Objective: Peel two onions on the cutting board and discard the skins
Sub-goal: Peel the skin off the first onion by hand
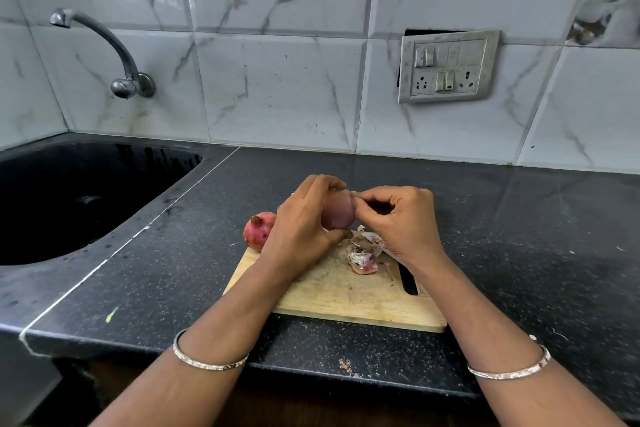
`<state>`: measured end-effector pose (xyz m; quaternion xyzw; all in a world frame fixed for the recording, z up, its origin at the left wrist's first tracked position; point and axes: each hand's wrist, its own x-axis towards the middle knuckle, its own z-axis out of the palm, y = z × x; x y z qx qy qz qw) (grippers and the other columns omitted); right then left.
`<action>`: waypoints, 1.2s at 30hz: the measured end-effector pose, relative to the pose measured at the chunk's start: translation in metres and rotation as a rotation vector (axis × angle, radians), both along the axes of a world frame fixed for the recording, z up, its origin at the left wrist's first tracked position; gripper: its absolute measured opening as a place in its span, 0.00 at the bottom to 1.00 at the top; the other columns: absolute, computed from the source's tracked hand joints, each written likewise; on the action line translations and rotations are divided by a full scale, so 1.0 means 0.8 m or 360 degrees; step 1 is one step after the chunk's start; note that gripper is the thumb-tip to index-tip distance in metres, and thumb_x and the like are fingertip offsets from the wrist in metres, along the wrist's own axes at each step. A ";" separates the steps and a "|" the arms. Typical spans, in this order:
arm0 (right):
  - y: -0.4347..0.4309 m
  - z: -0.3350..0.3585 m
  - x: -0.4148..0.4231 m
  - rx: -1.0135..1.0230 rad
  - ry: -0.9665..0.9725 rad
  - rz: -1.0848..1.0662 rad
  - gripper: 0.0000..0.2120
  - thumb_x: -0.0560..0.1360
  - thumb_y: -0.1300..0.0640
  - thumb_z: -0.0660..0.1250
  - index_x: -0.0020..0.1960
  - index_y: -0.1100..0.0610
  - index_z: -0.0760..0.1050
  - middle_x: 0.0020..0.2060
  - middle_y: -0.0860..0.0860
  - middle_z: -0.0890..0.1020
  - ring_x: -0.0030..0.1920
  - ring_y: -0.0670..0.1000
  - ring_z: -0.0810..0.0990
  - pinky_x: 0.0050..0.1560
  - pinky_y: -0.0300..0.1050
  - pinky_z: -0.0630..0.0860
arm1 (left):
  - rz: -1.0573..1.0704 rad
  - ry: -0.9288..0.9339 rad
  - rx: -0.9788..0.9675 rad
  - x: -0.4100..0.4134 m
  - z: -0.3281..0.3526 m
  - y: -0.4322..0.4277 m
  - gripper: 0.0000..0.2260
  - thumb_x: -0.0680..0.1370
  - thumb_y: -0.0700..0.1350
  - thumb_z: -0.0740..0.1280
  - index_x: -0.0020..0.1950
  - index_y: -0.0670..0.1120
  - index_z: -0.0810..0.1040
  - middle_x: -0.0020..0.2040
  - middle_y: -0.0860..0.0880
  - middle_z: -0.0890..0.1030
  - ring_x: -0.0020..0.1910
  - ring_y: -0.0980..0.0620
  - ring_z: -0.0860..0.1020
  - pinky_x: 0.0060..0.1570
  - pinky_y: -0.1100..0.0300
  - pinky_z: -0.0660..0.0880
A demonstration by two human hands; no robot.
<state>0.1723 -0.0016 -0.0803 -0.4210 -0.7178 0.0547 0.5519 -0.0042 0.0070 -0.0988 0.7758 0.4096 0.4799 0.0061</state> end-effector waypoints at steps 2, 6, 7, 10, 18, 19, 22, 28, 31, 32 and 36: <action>0.000 0.000 0.000 -0.0009 -0.0009 0.0002 0.04 0.73 0.61 0.76 0.47 0.56 0.88 0.37 0.45 0.87 0.38 0.39 0.84 0.40 0.35 0.80 | -0.0001 0.0000 0.0000 0.000 0.000 0.000 0.29 0.66 0.47 0.82 0.63 0.46 0.76 0.59 0.52 0.78 0.55 0.54 0.78 0.54 0.53 0.78; 0.003 -0.002 -0.001 0.0022 0.0003 -0.0096 0.07 0.77 0.62 0.71 0.51 0.54 0.86 0.39 0.45 0.86 0.41 0.41 0.84 0.43 0.39 0.82 | -0.0001 -0.0037 -0.0031 0.002 0.002 0.000 0.31 0.65 0.48 0.84 0.63 0.47 0.75 0.59 0.53 0.78 0.55 0.57 0.76 0.56 0.60 0.76; 0.004 -0.002 0.000 0.0033 0.0011 -0.0123 0.08 0.79 0.62 0.68 0.53 0.55 0.85 0.39 0.46 0.86 0.41 0.42 0.84 0.43 0.42 0.82 | -0.0003 -0.0041 -0.0040 0.003 0.002 -0.001 0.31 0.65 0.49 0.84 0.63 0.47 0.75 0.59 0.53 0.78 0.56 0.57 0.76 0.56 0.60 0.75; 0.006 -0.002 0.002 0.0013 0.0016 -0.0128 0.08 0.84 0.59 0.61 0.56 0.56 0.79 0.38 0.46 0.81 0.40 0.45 0.81 0.40 0.46 0.77 | -0.0005 -0.0053 -0.0040 0.004 0.002 -0.001 0.31 0.65 0.49 0.83 0.64 0.48 0.74 0.59 0.53 0.78 0.56 0.57 0.76 0.57 0.59 0.75; 0.002 -0.004 -0.001 -0.0169 -0.0208 -0.0100 0.24 0.84 0.41 0.49 0.43 0.54 0.75 0.36 0.47 0.79 0.42 0.49 0.76 0.42 0.49 0.73 | 0.0008 -0.0054 -0.0023 0.003 0.000 0.001 0.30 0.66 0.48 0.83 0.64 0.48 0.74 0.59 0.53 0.78 0.56 0.57 0.76 0.56 0.59 0.76; 0.002 -0.005 0.000 -0.0143 -0.0234 -0.0125 0.19 0.84 0.45 0.53 0.44 0.55 0.75 0.37 0.47 0.79 0.42 0.49 0.76 0.42 0.50 0.73 | 0.0005 -0.0054 -0.0020 0.003 0.001 0.001 0.30 0.66 0.48 0.83 0.64 0.48 0.74 0.59 0.53 0.78 0.56 0.57 0.76 0.56 0.59 0.76; 0.004 -0.002 0.002 -0.0129 -0.0157 -0.0044 0.05 0.78 0.59 0.63 0.50 0.54 0.77 0.44 0.46 0.80 0.48 0.48 0.78 0.47 0.47 0.76 | 0.0003 -0.0054 -0.0018 0.003 0.001 0.001 0.30 0.66 0.49 0.83 0.64 0.47 0.74 0.59 0.53 0.78 0.56 0.57 0.76 0.56 0.59 0.76; 0.000 0.001 -0.002 -0.0036 -0.0160 -0.0010 0.07 0.74 0.55 0.76 0.52 0.54 0.83 0.46 0.44 0.83 0.46 0.43 0.82 0.46 0.40 0.80 | 0.0001 -0.0063 -0.0019 0.002 0.000 0.002 0.30 0.67 0.49 0.83 0.64 0.48 0.75 0.59 0.53 0.78 0.56 0.57 0.76 0.56 0.58 0.76; 0.002 0.003 0.000 -0.0095 -0.0010 0.0006 0.05 0.73 0.57 0.77 0.49 0.55 0.86 0.43 0.45 0.86 0.44 0.42 0.84 0.46 0.40 0.81 | -0.0006 -0.0037 -0.0015 0.002 0.000 0.001 0.30 0.66 0.48 0.83 0.64 0.48 0.75 0.59 0.53 0.78 0.56 0.57 0.76 0.55 0.60 0.75; 0.002 0.003 0.001 -0.0129 0.0047 0.0021 0.04 0.73 0.58 0.77 0.48 0.55 0.87 0.42 0.45 0.87 0.43 0.43 0.85 0.46 0.41 0.82 | -0.0007 -0.0028 -0.0018 0.002 0.001 0.001 0.30 0.65 0.48 0.83 0.63 0.48 0.75 0.59 0.53 0.78 0.56 0.57 0.76 0.54 0.61 0.74; 0.001 0.003 0.002 -0.0168 0.0149 0.0086 0.05 0.72 0.61 0.78 0.48 0.56 0.88 0.40 0.46 0.87 0.42 0.42 0.85 0.45 0.37 0.81 | -0.0003 -0.0012 -0.0027 0.001 0.000 0.001 0.31 0.65 0.48 0.84 0.64 0.48 0.75 0.59 0.53 0.78 0.56 0.57 0.76 0.53 0.66 0.72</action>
